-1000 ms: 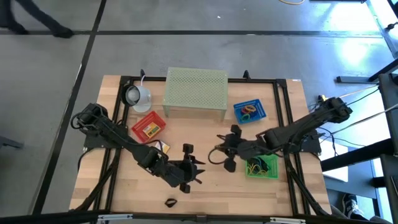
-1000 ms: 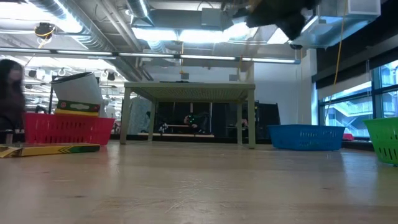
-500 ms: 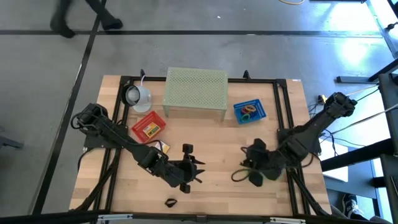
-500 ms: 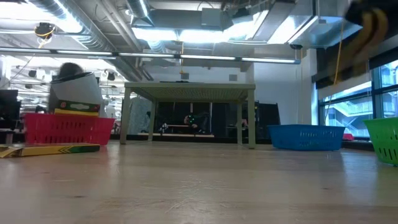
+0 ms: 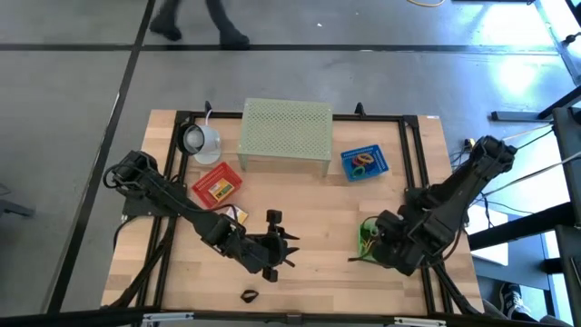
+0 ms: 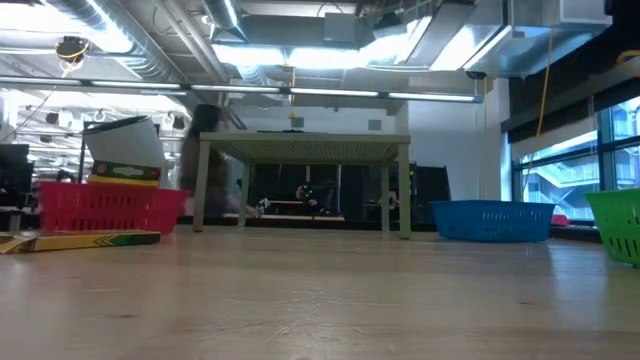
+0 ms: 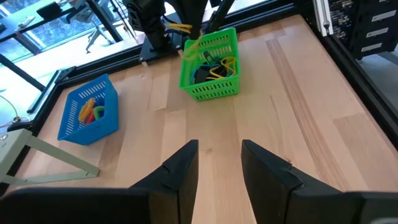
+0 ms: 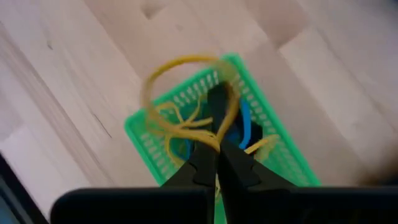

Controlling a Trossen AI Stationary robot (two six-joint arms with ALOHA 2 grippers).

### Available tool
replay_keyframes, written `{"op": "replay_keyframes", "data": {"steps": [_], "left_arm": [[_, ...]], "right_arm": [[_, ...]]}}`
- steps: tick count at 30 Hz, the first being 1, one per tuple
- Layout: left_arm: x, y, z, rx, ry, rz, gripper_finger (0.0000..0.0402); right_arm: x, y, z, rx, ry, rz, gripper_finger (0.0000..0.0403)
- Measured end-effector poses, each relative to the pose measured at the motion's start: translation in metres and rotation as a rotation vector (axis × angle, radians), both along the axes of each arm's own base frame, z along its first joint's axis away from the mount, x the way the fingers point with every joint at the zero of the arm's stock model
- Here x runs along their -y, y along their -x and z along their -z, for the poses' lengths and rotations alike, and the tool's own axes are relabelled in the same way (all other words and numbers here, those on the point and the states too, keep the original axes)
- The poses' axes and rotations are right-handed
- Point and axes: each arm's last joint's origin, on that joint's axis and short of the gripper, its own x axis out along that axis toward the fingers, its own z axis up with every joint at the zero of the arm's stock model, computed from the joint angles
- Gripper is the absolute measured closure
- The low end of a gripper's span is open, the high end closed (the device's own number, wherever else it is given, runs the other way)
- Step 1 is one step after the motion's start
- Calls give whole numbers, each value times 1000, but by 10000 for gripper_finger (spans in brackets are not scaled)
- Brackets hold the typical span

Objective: Pick & Place Office Desk Supplies
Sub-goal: Put the yellow rubber band into the green bin

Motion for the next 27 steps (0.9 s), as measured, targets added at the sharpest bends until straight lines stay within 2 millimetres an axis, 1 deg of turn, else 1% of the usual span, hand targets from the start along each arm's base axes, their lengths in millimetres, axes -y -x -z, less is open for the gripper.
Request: {"op": "replay_keyframes", "data": {"steps": [7,13,17,21,27], "left_arm": [[0,0,0,0,0,0,286],[0,0,0,-4,5,9,286],[0,0,0,-4,7,9,286],[1,0,0,-13,22,32,286],[5,5,5,-74,112,65,286]], "right_arm": [[-11,-5,18,-141,-15,-5,395],[-20,-8,37,-281,-28,33,395],[-23,-10,45,-305,-5,54,388],[-23,-11,47,-312,5,56,360],[-23,-11,47,-314,7,58,297]]}}
